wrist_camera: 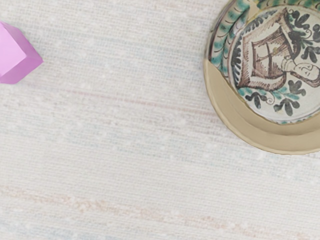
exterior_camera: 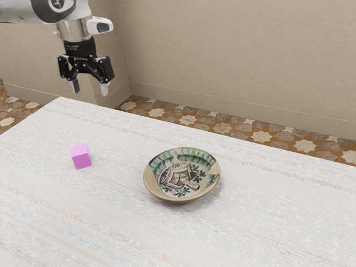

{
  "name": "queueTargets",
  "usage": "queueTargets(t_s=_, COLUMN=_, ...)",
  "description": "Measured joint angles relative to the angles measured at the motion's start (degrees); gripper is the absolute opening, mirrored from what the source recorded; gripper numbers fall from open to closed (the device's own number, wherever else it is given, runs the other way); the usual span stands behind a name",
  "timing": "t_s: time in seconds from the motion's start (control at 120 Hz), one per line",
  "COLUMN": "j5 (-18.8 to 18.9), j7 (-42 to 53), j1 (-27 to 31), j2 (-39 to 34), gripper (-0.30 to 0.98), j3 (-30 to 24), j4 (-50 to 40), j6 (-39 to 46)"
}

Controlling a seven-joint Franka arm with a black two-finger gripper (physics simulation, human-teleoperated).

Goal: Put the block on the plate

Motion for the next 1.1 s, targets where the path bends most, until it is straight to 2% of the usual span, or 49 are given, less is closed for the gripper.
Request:
queueTargets(t_s=0.225, j5=-0.5, j7=0.2, j1=-7.6, j2=1.9, gripper=0.69, j3=1.9, j4=1.7, j6=0.3)
queueTargets(t_s=0.283, j5=-0.6, j7=-1.7, j1=-7.5, j2=2.1, gripper=0.69, j3=2.2, j4=1.7, j6=0.4)
queueTargets(t_s=0.367, j5=-0.9, j7=-4.8, j1=-7.2, j2=6.1, gripper=0.69, j3=4.3, j4=4.3, j6=1.1)
queueTargets(t_s=0.583, j5=-1.5, j7=-10.7, j1=-6.5, j2=13.8, gripper=0.69, j3=9.2, j4=6.0, j6=8.8)
queueTargets(t_s=0.867, j5=-1.8, j7=-17.2, j1=-5.6, j2=18.6, gripper=0.69, j3=9.9, j4=6.2, j6=13.7)
queueTargets(t_s=0.95, j5=-3.5, j7=-18.5, j1=-3.9, j2=20.1, gripper=0.69, j3=10.9, j4=5.9, j6=15.0)
queueTargets(t_s=1.1, j5=-9.9, j7=-20.8, j1=-3.3, j2=22.2, gripper=0.69, j3=17.0, j4=4.3, j6=16.2)
